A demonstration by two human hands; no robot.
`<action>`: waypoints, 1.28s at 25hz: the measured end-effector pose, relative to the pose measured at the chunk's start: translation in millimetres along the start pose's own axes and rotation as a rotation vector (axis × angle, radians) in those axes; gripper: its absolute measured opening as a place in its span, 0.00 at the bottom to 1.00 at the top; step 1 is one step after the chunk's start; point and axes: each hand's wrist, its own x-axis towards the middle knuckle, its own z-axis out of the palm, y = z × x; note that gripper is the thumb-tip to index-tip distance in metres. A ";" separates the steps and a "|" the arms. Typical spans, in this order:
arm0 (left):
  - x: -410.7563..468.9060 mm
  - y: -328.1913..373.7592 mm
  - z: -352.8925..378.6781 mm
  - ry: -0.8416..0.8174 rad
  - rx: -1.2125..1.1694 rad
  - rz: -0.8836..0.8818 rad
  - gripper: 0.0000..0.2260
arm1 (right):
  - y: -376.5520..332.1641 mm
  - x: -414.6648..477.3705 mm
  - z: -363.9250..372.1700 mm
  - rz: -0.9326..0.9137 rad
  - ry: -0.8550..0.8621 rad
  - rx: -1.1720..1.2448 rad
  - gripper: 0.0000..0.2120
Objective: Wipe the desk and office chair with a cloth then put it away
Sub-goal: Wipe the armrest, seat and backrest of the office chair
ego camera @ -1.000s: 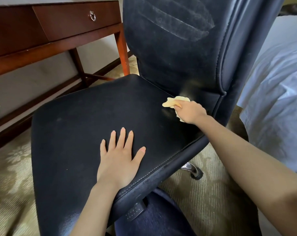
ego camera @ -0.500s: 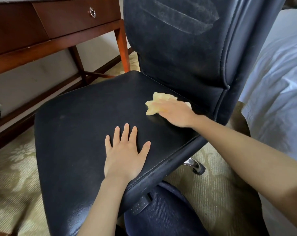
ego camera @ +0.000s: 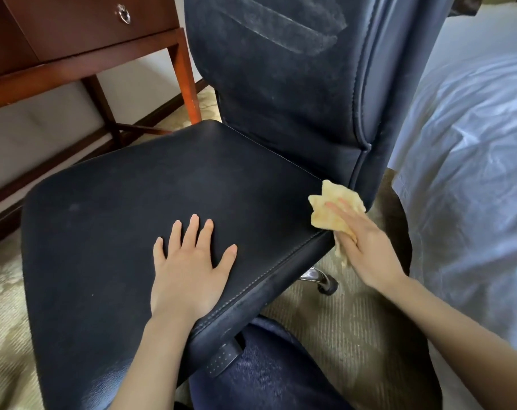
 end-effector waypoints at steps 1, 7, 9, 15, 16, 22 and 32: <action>-0.2 0.1 0.1 0.001 0.003 0.000 0.34 | 6.8 9.8 0.1 0.022 0.012 -0.009 0.22; 2.1 3.4 2.0 -0.010 0.010 0.001 0.33 | 2.5 30.8 20.6 0.221 0.194 0.036 0.18; 2.1 3.3 2.2 -0.014 0.007 -0.001 0.33 | -14.5 10.5 33.3 0.200 0.225 0.057 0.20; 0.0 1.7 1.0 -0.027 -0.007 0.007 0.32 | -74.7 -84.1 98.3 -0.292 0.202 -0.015 0.33; 0.2 1.5 0.7 -0.034 -0.012 0.009 0.32 | -75.9 -92.2 106.2 -0.390 0.178 -0.060 0.31; 1.1 0.4 -1.5 -0.078 0.008 0.015 0.30 | -21.3 -62.1 92.3 -0.669 0.194 -0.285 0.28; 0.0 4.3 -1.4 -0.111 0.039 0.000 0.27 | -23.1 -17.6 63.3 0.260 0.362 0.452 0.25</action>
